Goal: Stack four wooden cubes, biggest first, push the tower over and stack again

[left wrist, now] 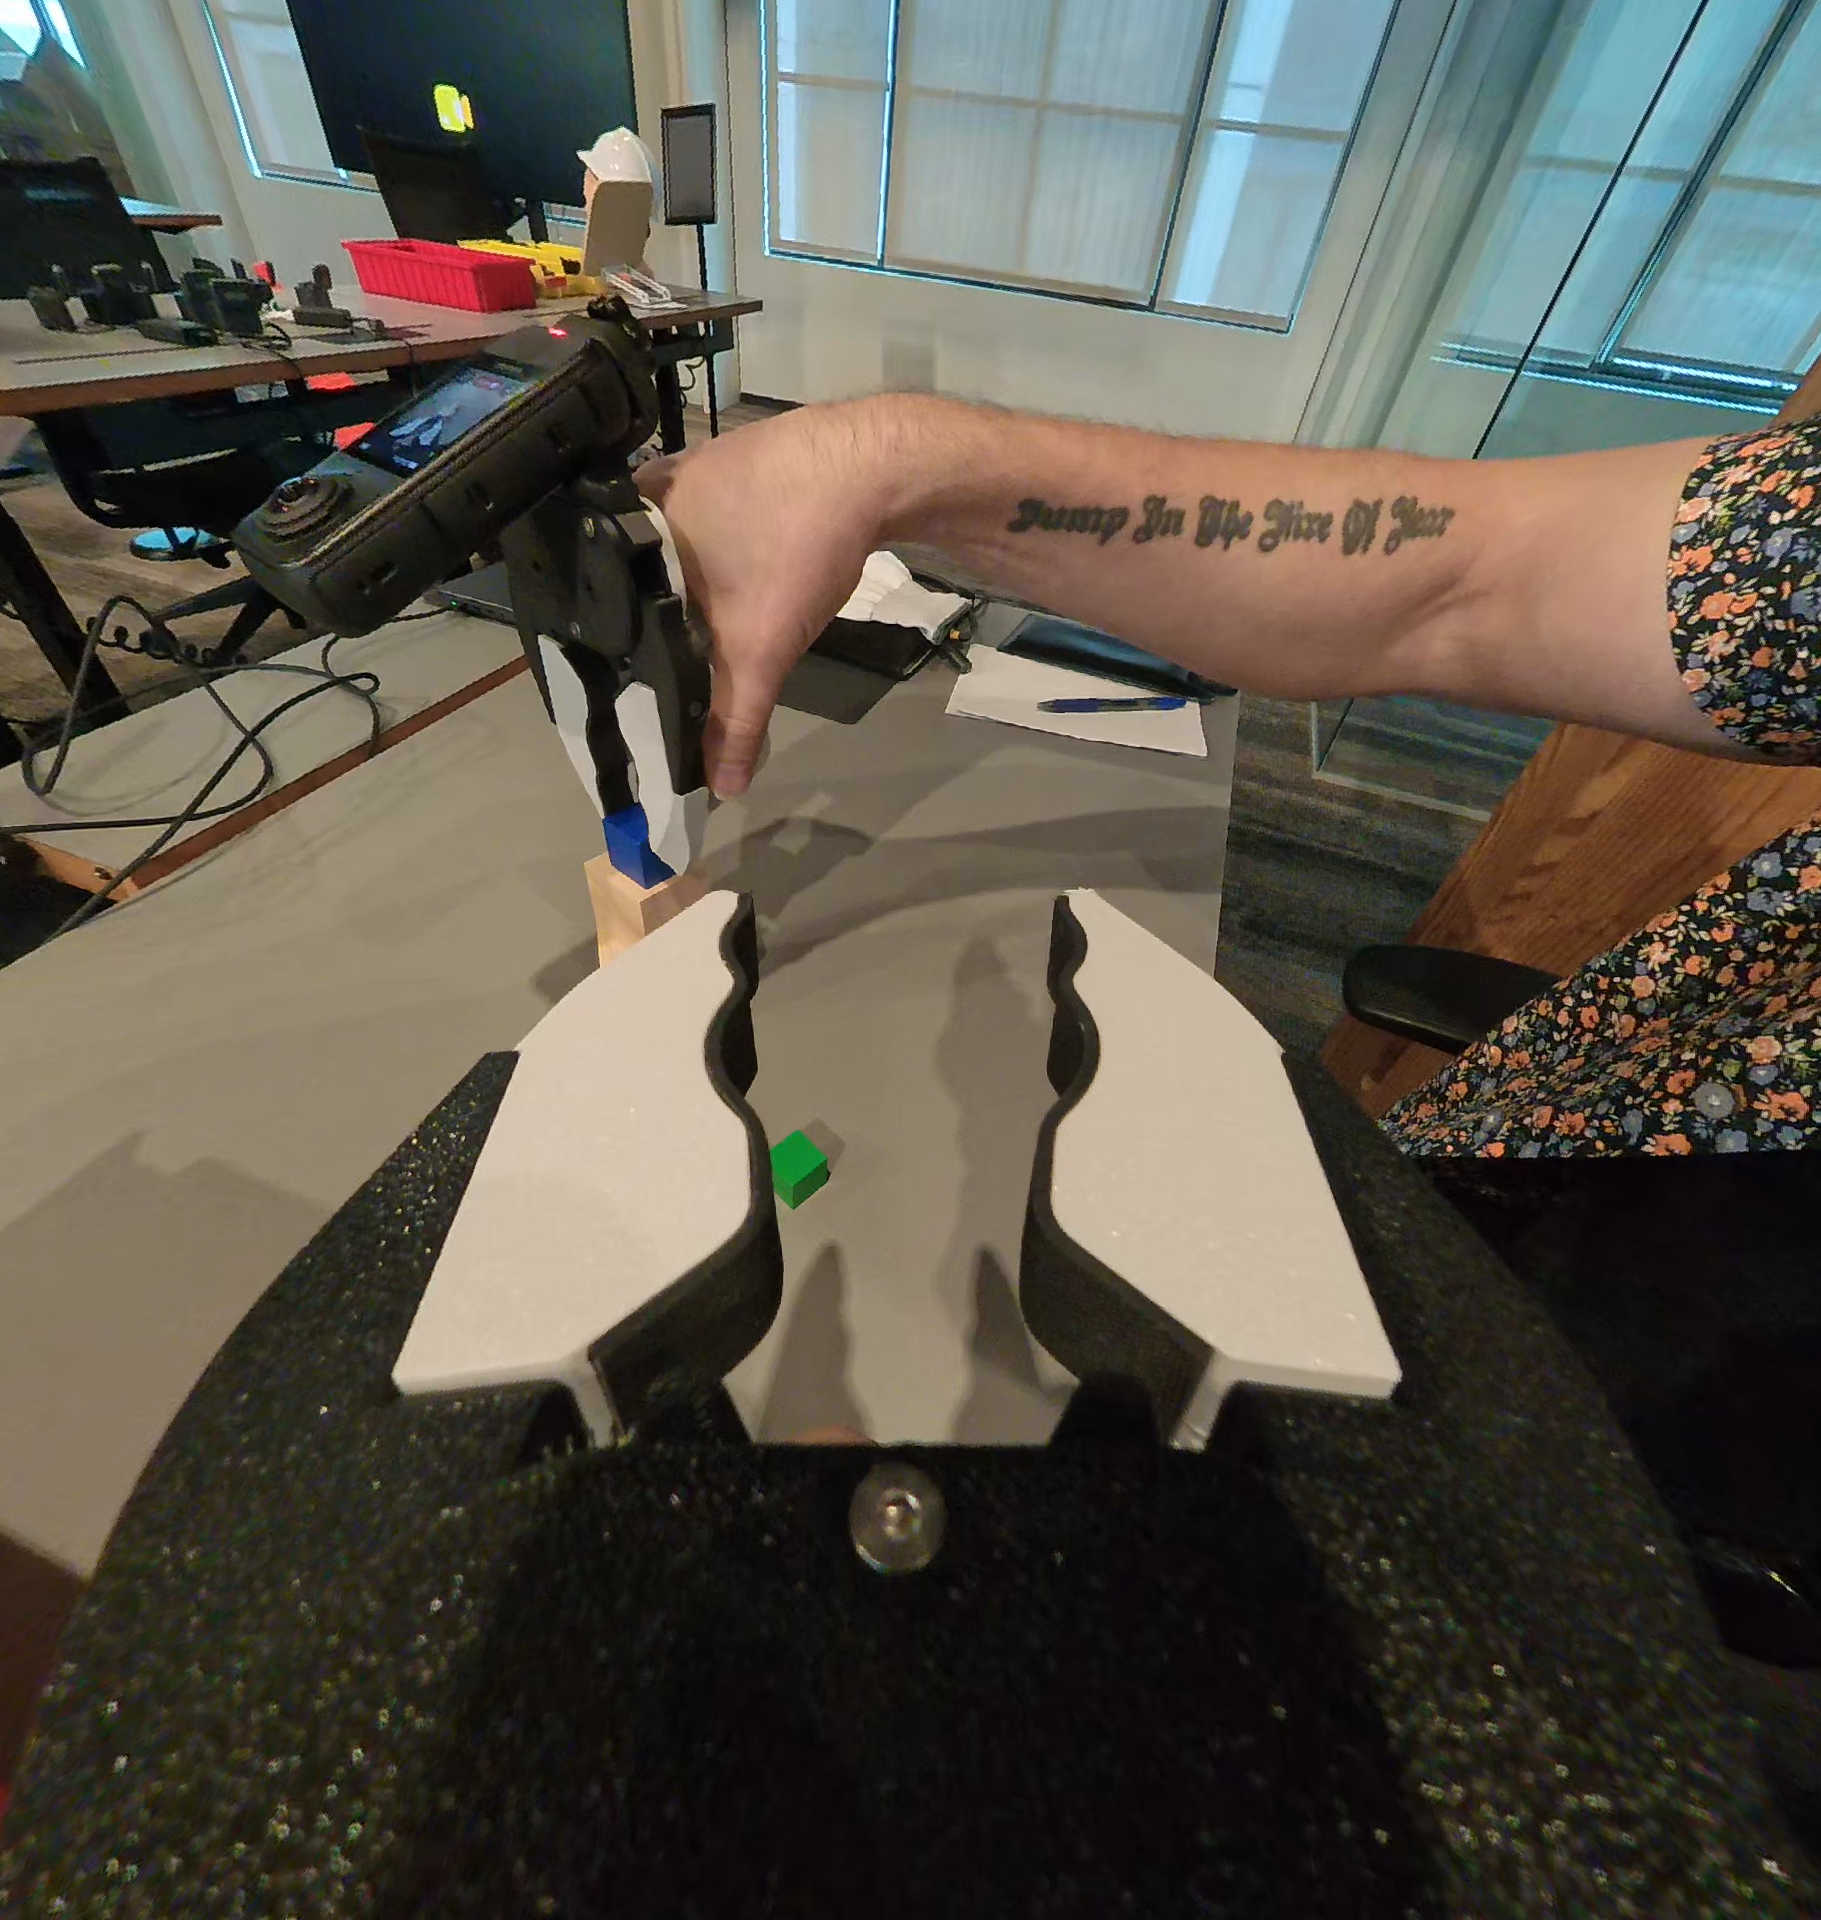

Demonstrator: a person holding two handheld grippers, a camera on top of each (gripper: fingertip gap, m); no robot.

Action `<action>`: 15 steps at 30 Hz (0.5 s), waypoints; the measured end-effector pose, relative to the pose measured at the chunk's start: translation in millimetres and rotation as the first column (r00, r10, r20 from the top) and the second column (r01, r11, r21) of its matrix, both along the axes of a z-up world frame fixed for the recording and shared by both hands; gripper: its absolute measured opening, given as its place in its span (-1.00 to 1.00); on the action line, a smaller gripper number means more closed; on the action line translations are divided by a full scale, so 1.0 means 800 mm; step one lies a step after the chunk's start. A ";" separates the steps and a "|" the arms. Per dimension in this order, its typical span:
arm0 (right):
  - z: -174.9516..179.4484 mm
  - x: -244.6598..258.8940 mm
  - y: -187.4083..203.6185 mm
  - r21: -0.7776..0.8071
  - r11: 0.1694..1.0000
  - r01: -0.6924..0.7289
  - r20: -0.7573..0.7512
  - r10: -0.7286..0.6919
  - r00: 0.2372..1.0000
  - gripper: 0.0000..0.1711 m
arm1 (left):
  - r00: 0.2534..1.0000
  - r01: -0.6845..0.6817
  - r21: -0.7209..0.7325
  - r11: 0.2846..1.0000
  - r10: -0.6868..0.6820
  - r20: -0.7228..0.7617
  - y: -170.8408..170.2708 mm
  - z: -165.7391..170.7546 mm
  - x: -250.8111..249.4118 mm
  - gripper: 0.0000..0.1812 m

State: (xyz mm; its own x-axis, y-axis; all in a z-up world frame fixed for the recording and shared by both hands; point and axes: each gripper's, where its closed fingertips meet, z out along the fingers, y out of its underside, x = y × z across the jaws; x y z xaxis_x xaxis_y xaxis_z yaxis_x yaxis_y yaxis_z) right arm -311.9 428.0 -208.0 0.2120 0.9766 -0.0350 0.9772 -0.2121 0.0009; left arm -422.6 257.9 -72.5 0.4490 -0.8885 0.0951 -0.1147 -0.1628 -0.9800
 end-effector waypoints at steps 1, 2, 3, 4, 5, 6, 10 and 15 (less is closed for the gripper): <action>0.000 0.000 0.000 0.001 1.000 0.000 0.000 0.000 1.000 -0.61 | 1.000 0.000 0.000 1.000 0.000 0.000 0.000 0.000 0.000 -0.41; 0.000 0.000 0.001 0.004 1.000 0.001 -0.001 -0.001 1.000 -0.58 | 1.000 0.000 -0.001 1.000 0.000 0.000 0.000 0.000 0.000 -0.41; 0.000 -0.001 0.001 0.007 1.000 0.000 -0.002 0.000 1.000 -0.57 | 1.000 0.000 -0.001 1.000 0.000 0.000 0.000 0.000 0.000 -0.41; 0.001 -0.002 0.002 0.010 1.000 -0.001 -0.006 0.001 1.000 -0.55 | 1.000 0.001 -0.001 1.000 -0.001 -0.001 0.000 0.000 0.000 -0.41; 0.001 -0.002 0.002 0.010 1.000 -0.001 -0.007 0.001 1.000 -0.55 | 1.000 0.001 -0.001 1.000 -0.001 -0.001 0.000 0.000 0.000 -0.41; 0.002 -0.003 0.002 0.012 1.000 -0.003 -0.009 0.003 1.000 -0.55 | 1.000 0.001 -0.001 1.000 -0.001 -0.001 0.000 0.000 0.000 -0.41; 0.003 -0.004 0.001 0.014 1.000 -0.009 -0.017 0.009 1.000 -0.55 | 1.000 0.002 -0.004 1.000 -0.002 -0.002 0.000 -0.001 0.000 -0.41; 0.013 -0.007 0.001 0.034 0.999 -0.014 -0.047 0.016 0.999 -0.55 | 1.000 0.004 -0.016 1.000 -0.005 -0.010 0.001 -0.006 0.002 -0.41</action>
State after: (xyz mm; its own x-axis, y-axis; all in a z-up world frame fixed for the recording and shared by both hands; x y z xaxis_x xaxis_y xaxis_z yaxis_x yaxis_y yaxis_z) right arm -317.2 428.7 -198.0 0.1960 0.9805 -0.0112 0.9792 -0.1963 -0.0521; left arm -421.2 258.8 -77.5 0.4460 -0.8889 0.1045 -0.1254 -0.1777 -0.9761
